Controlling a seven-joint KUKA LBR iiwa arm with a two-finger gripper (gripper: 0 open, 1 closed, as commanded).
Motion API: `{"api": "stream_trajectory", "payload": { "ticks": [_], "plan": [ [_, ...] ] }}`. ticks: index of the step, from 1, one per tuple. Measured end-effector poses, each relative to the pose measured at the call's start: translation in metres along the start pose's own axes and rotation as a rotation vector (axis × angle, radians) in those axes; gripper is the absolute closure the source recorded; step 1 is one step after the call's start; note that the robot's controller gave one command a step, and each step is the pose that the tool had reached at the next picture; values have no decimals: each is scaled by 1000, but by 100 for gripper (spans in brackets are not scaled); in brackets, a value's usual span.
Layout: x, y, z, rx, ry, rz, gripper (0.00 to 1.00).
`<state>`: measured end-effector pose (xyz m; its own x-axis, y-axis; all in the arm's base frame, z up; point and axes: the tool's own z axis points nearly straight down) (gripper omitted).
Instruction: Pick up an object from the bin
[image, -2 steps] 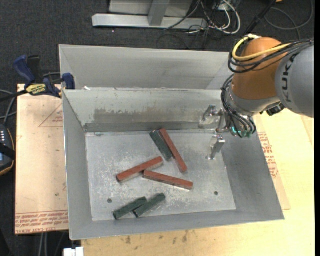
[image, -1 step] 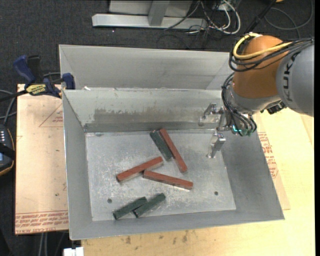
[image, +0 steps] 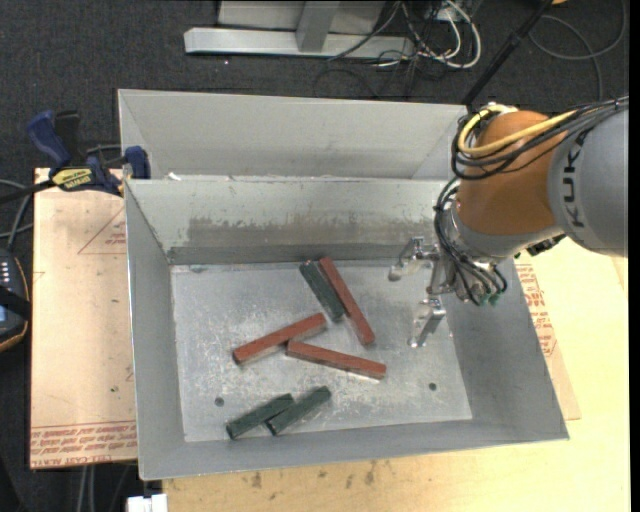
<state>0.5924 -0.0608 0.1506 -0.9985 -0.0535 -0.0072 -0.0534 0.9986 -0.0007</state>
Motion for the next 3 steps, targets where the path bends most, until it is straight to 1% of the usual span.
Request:
{"api": "stream_trajectory", "payload": {
  "ticks": [1,2,3],
  "plan": [
    [-45,39,73,-1,-15,88,100],
    [-45,39,73,0,-15,88,100],
    [-53,57,28,-1,9,143,100]
  ]
}}
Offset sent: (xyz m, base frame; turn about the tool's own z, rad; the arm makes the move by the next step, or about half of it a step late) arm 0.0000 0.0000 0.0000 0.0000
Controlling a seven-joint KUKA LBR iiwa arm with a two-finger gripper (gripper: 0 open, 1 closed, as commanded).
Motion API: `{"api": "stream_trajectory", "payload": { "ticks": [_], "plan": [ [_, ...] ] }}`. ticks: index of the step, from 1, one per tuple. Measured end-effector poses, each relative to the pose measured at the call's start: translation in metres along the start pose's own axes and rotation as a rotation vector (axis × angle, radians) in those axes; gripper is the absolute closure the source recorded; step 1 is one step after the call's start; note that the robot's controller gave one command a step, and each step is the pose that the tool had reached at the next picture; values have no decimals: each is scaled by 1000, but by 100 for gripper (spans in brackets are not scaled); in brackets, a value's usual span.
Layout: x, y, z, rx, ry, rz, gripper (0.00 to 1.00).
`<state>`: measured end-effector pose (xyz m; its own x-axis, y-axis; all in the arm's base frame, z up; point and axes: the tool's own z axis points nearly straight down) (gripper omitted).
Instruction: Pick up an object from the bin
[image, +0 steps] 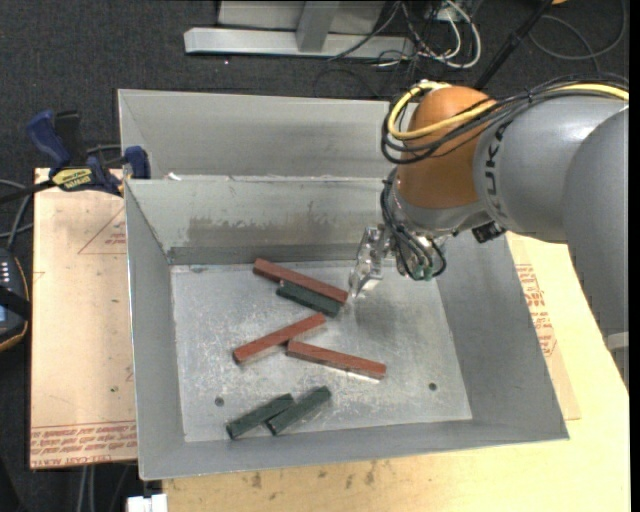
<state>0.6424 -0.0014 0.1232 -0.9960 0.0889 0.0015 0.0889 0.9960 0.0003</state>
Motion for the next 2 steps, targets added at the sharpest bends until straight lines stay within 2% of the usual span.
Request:
{"api": "stream_trajectory", "payload": {
  "ticks": [1,2],
  "plan": [
    [-3,9,-69,-1,-7,5,0],
    [-1,8,-60,-1,-4,2,0]
  ]
}}
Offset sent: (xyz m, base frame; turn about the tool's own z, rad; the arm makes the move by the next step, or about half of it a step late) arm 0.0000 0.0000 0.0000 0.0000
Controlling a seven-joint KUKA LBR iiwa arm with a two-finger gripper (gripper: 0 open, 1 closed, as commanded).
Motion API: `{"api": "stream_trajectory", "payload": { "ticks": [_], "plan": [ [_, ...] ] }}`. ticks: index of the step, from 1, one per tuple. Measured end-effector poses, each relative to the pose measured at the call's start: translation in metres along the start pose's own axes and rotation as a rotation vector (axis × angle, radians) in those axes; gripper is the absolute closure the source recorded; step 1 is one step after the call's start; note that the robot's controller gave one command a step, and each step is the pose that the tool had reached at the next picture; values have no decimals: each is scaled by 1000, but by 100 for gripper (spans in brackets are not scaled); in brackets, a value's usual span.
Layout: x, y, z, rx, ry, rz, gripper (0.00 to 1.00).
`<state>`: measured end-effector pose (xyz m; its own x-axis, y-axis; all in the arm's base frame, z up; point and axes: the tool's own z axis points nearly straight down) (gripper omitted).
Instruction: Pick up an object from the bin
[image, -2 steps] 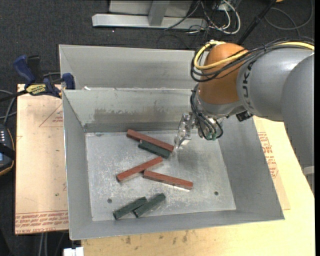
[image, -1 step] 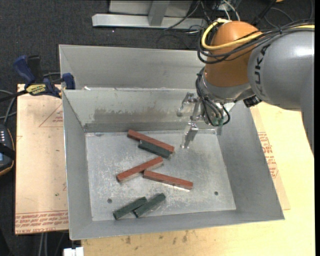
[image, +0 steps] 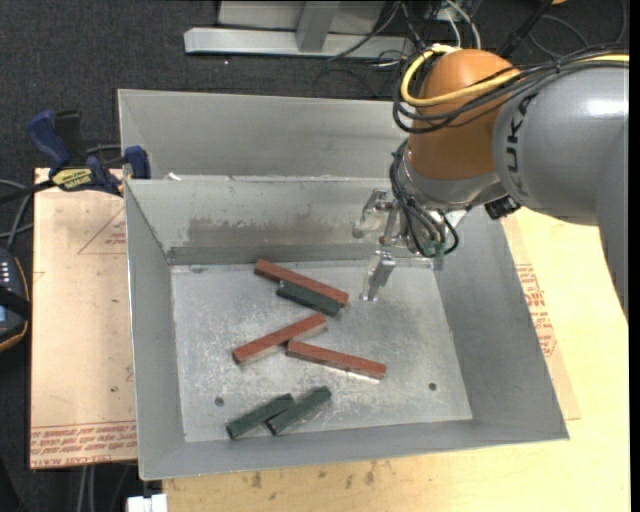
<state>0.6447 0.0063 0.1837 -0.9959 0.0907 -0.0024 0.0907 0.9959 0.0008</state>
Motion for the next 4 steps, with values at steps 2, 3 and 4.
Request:
{"api": "stream_trajectory", "payload": {
  "ticks": [2,3,4],
  "plan": [
    [5,45,105,1,-13,-18,100],
    [5,45,105,1,-13,-18,100],
    [28,92,-2,0,0,-67,100]
  ]
}}
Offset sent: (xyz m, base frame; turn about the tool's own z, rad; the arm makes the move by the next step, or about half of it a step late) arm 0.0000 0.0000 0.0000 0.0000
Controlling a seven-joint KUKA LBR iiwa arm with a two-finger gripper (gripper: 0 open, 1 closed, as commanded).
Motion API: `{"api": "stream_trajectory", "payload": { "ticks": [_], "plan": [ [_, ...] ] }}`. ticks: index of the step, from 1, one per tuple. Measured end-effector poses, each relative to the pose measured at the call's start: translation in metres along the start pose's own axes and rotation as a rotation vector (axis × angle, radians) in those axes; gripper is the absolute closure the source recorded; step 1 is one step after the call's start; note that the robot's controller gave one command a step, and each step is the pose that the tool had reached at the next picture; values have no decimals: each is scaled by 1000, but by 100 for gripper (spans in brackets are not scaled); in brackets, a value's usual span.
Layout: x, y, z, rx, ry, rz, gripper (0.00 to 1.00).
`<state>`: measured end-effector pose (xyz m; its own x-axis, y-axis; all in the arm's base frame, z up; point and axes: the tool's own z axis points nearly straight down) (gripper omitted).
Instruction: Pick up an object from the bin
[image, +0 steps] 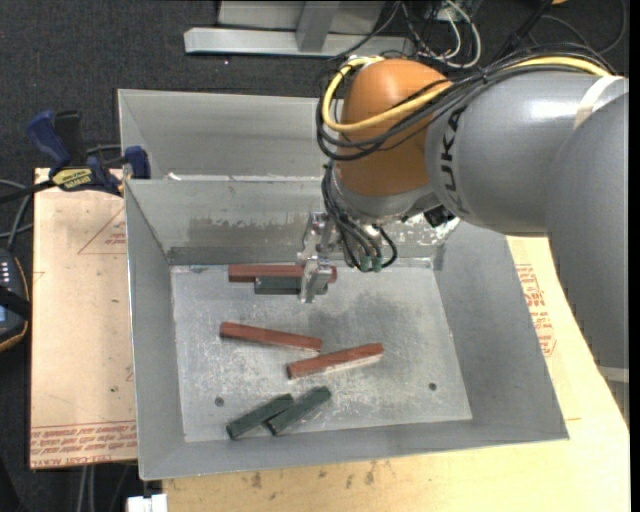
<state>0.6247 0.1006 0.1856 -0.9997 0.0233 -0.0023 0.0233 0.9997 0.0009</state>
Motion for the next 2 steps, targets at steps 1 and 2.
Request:
{"api": "stream_trajectory", "payload": {
  "ticks": [1,2],
  "plan": [
    [0,0,0,0,0,0,100],
    [0,0,0,0,0,0,100]
  ]
}}
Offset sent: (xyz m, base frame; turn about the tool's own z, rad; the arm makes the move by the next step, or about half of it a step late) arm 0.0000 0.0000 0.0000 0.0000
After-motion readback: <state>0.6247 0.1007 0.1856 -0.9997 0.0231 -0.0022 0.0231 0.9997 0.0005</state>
